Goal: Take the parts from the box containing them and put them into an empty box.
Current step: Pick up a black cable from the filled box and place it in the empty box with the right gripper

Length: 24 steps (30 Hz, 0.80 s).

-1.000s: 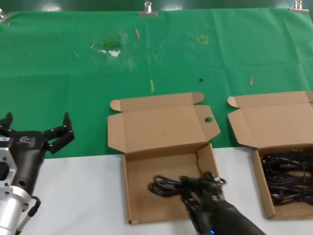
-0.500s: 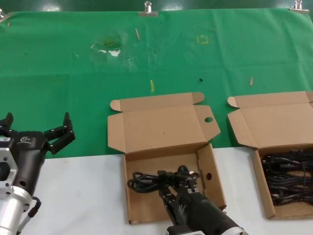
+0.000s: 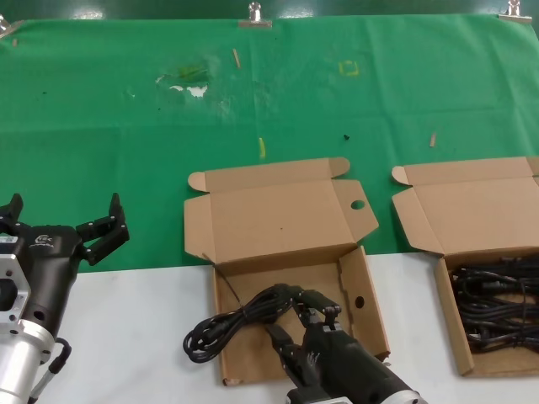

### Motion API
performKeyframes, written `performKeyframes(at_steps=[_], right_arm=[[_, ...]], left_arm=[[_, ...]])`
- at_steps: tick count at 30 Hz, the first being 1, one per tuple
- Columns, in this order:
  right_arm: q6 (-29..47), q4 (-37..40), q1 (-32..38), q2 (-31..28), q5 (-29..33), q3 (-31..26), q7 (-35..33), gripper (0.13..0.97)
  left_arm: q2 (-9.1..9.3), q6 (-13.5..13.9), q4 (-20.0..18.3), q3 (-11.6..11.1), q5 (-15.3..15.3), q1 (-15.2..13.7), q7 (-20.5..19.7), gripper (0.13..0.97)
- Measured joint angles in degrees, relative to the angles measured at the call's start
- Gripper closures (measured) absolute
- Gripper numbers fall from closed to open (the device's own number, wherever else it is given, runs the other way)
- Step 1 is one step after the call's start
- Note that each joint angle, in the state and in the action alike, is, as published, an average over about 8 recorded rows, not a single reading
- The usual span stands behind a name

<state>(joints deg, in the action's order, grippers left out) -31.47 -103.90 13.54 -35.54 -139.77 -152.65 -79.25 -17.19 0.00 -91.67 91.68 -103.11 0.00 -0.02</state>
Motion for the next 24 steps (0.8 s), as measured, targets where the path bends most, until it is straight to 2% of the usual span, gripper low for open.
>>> performKeyframes(at_steps=[9, 17, 18, 24], right_arm=[[2.11, 0.82, -0.92, 1.23, 2.47, 4.10, 5.32, 0.632], [5.29, 2.06, -2.28, 3.09, 6.17, 10.28, 13.34, 0.427], [5.71, 2.22, -2.46, 3.34, 6.66, 11.10, 14.40, 0.427], [8.24, 3.21, -3.55, 4.81, 9.61, 15.99, 20.76, 0.303]], left_arm=[[0.00, 0.00, 0.00, 0.00, 0.00, 0.00, 0.00, 0.132], [0.00, 0.00, 0.00, 0.00, 0.00, 0.00, 0.00, 0.132], [0.00, 0.00, 0.00, 0.00, 0.00, 0.00, 0.00, 0.132], [0.00, 0.00, 0.00, 0.00, 0.00, 0.00, 0.00, 0.132]])
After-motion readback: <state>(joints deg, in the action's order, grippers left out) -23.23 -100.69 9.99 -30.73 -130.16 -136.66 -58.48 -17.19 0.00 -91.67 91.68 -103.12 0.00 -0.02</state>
